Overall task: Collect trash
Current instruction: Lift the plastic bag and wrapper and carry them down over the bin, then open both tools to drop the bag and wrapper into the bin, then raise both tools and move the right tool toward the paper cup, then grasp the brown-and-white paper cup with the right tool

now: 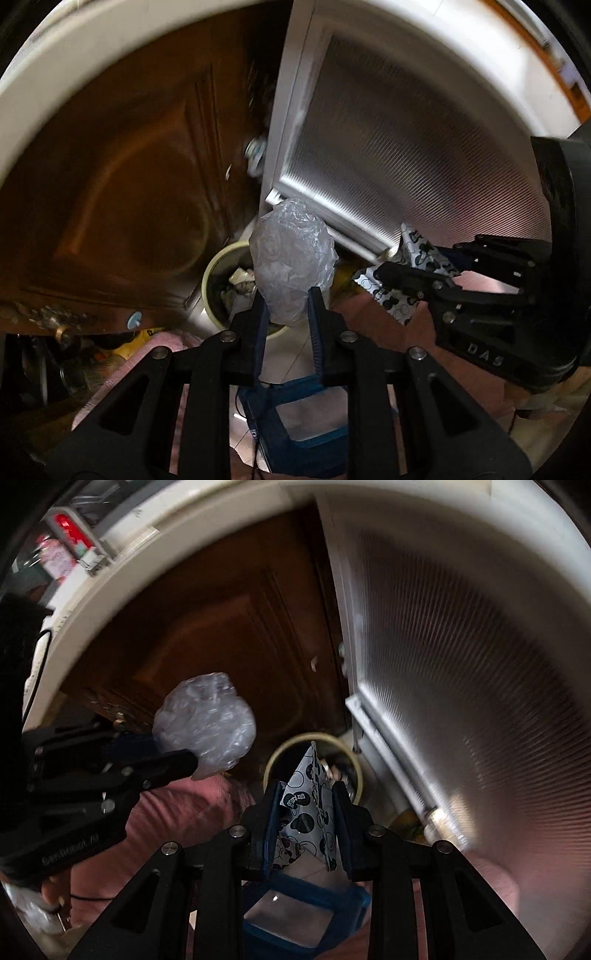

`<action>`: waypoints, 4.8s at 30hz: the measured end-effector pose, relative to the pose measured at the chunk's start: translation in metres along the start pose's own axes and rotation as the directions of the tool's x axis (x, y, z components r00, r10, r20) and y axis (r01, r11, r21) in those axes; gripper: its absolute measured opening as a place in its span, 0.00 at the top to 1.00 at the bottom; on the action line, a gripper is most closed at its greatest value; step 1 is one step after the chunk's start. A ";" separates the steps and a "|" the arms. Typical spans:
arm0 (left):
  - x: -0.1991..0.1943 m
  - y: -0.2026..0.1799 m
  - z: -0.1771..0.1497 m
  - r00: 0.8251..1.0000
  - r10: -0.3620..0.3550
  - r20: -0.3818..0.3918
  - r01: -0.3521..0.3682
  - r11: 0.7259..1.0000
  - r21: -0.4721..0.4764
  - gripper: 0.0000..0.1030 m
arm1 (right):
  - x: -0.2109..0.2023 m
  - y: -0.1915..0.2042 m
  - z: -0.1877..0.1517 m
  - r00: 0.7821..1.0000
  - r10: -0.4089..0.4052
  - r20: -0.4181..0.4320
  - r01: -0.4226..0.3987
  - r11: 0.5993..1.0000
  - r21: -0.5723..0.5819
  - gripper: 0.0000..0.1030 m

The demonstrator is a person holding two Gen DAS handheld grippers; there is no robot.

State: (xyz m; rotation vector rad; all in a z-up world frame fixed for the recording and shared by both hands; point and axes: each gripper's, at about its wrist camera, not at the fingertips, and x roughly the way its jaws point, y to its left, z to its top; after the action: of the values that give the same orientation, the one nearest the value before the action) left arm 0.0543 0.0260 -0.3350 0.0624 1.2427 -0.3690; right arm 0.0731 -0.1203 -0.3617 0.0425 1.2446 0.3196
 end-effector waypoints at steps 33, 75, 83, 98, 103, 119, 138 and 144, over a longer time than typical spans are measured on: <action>0.126 0.049 -0.003 0.989 0.011 -0.146 -0.023 0.997 -0.080 0.32 | 0.159 -0.045 0.012 0.985 0.045 -0.164 -0.014 0.982 0.187 0.40; -0.181 0.014 0.134 0.950 0.060 0.307 -0.044 0.997 -0.059 0.32 | -0.184 -0.003 0.134 0.959 0.024 0.281 -0.038 0.998 0.044 0.40; -0.217 0.022 0.236 0.917 0.145 0.372 -0.139 0.989 -0.044 0.32 | -0.250 -0.042 0.239 0.936 -0.069 0.344 0.016 0.988 0.154 0.33; -0.136 0.063 0.437 0.889 0.246 0.387 -0.204 0.968 -0.148 0.32 | -0.171 -0.136 0.487 0.905 -0.264 0.332 0.183 0.949 0.256 0.31; -0.096 0.079 0.460 0.901 0.249 0.356 -0.195 0.964 -0.182 0.32 | -0.122 -0.148 0.531 0.908 -0.287 0.306 0.219 0.946 0.240 0.31; -0.029 0.144 0.508 0.926 0.263 0.271 -0.140 0.906 -0.400 0.32 | -0.019 -0.177 0.598 0.921 -0.308 0.237 0.243 0.932 0.267 0.31; -0.054 0.115 0.461 0.948 0.214 0.235 -0.110 0.915 -0.389 0.32 | -0.040 -0.158 0.528 0.951 -0.226 0.213 0.159 0.943 0.291 0.53; -0.107 0.077 0.408 0.952 0.182 0.245 -0.096 0.940 -0.327 0.32 | -0.087 -0.119 0.471 0.967 -0.115 0.225 0.055 0.965 0.258 0.53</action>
State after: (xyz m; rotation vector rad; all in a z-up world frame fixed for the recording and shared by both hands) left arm 0.4211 0.0244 -0.1134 -0.1667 1.0026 -0.0489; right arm 0.5141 -0.1900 -0.1525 0.2369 1.0372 0.0768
